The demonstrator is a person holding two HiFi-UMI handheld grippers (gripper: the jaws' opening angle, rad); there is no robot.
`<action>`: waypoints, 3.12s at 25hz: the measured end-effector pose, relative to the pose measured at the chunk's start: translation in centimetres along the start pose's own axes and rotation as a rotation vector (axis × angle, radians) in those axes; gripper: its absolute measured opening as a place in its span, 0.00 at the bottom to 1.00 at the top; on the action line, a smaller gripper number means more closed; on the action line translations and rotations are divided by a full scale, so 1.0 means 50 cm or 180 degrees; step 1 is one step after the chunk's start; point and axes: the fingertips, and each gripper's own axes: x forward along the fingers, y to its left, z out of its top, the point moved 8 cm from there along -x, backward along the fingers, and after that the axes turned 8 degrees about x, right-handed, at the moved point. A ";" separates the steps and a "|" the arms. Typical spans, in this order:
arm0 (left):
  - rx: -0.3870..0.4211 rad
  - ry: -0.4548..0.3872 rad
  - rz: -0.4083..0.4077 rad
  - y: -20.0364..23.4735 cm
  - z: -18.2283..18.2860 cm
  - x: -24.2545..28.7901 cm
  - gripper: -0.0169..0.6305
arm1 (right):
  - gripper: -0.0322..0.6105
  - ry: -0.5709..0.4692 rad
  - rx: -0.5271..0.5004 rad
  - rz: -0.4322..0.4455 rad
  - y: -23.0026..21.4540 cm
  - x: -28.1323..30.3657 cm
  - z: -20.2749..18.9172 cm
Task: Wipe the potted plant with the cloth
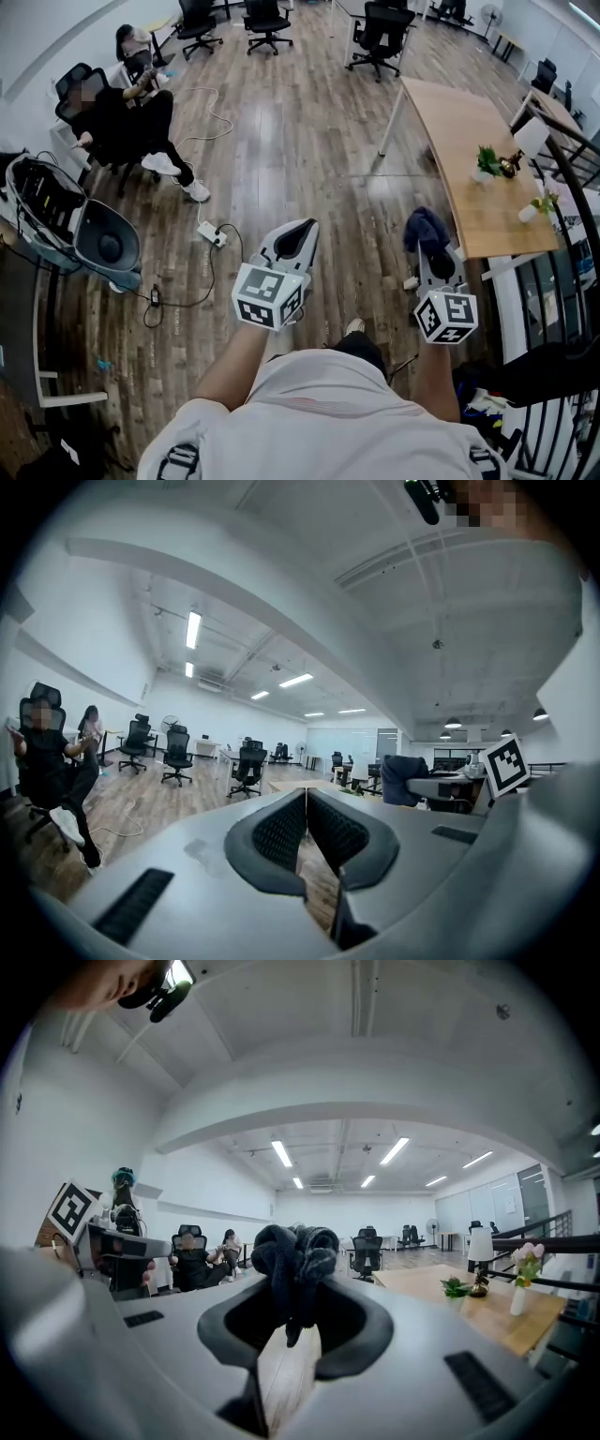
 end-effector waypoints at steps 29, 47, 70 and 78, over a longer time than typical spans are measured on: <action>-0.0073 0.0281 -0.0551 -0.144 0.023 0.729 0.05 | 0.27 0.0106 0.0207 -0.0453 -0.628 0.265 0.077; -0.0115 0.0492 -0.2021 -0.038 0.016 1.257 0.05 | 0.27 0.0177 0.0314 -0.1835 -0.817 0.500 0.126; -0.0361 0.0883 -0.2700 -0.213 -0.046 1.594 0.05 | 0.27 0.0278 0.0606 -0.2291 -1.079 0.505 0.102; -0.0898 0.1486 -0.2628 -0.281 -0.160 1.712 0.05 | 0.27 0.0513 0.0746 -0.1873 -1.220 0.509 0.067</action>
